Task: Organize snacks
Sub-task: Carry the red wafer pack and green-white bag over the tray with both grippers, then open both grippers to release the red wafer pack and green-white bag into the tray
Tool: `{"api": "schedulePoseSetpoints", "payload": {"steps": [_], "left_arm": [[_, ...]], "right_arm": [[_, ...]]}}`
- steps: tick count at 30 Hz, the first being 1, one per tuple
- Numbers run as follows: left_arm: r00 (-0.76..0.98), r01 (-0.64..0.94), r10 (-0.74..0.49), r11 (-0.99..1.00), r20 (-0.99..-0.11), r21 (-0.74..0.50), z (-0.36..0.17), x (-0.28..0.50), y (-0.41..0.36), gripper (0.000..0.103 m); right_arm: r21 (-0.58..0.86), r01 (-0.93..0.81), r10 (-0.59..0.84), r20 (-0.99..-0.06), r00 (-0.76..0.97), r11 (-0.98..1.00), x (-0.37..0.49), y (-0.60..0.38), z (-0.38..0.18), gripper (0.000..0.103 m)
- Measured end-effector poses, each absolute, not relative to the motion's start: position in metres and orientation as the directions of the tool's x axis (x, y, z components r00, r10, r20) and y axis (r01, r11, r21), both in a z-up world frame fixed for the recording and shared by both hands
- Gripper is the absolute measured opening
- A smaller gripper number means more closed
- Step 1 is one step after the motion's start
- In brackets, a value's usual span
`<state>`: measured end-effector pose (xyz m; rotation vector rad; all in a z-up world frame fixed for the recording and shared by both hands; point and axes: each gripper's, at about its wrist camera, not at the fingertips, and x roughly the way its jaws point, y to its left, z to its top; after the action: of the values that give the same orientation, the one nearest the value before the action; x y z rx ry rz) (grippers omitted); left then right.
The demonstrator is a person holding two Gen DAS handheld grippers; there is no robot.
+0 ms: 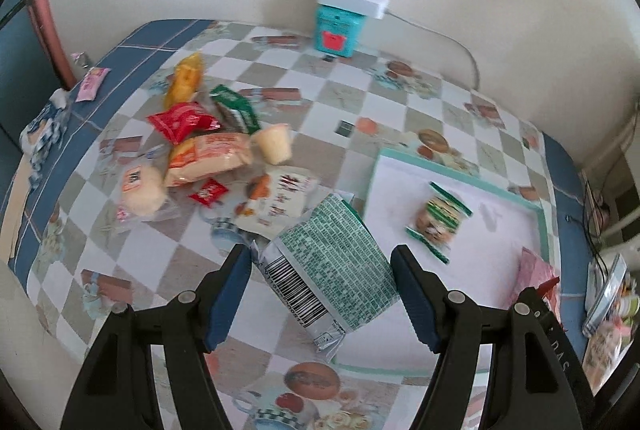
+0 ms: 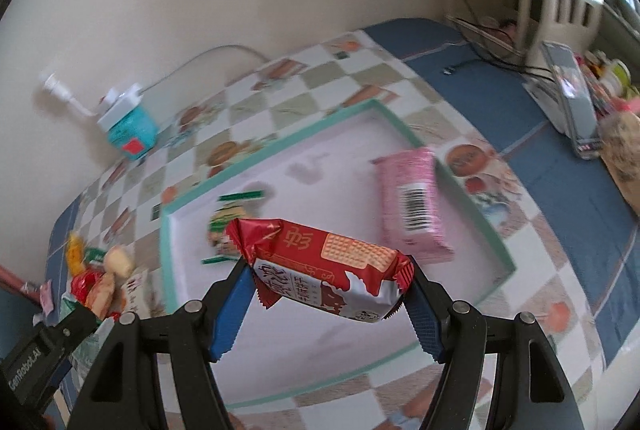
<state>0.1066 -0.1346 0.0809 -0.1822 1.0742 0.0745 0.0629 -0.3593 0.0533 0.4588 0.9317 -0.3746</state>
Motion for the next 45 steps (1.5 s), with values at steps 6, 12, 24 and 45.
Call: {"api": "schedulePoseSetpoints", "payload": {"steps": [6, 12, 24, 45], "left_arm": [[0.460, -0.069, -0.052, 0.993, -0.886, -0.095, 0.074, 0.105, -0.162, 0.073], [0.432, -0.008, -0.058, 0.998, -0.900, -0.068, 0.060, 0.108, -0.183, 0.073], [0.373, 0.035, -0.051, 0.999, -0.926, -0.041, 0.031, 0.119, -0.197, 0.074], [0.340, -0.085, -0.036, 0.994, -0.940, -0.068, 0.023, 0.128, -0.158, 0.088]], "right_arm": [[0.224, 0.541, -0.113, -0.847, 0.520, 0.811, 0.056, -0.379, 0.047, 0.074], [0.209, 0.557, -0.116, -0.863, 0.491, 0.804, 0.057, -0.383, 0.039, 0.074], [0.186, 0.587, -0.093, -0.906, 0.412, 0.788, 0.060, -0.389, 0.016, 0.074], [0.133, 0.575, -0.132, -0.909, 0.396, 0.808, 0.067, -0.381, 0.016, 0.103]]}}
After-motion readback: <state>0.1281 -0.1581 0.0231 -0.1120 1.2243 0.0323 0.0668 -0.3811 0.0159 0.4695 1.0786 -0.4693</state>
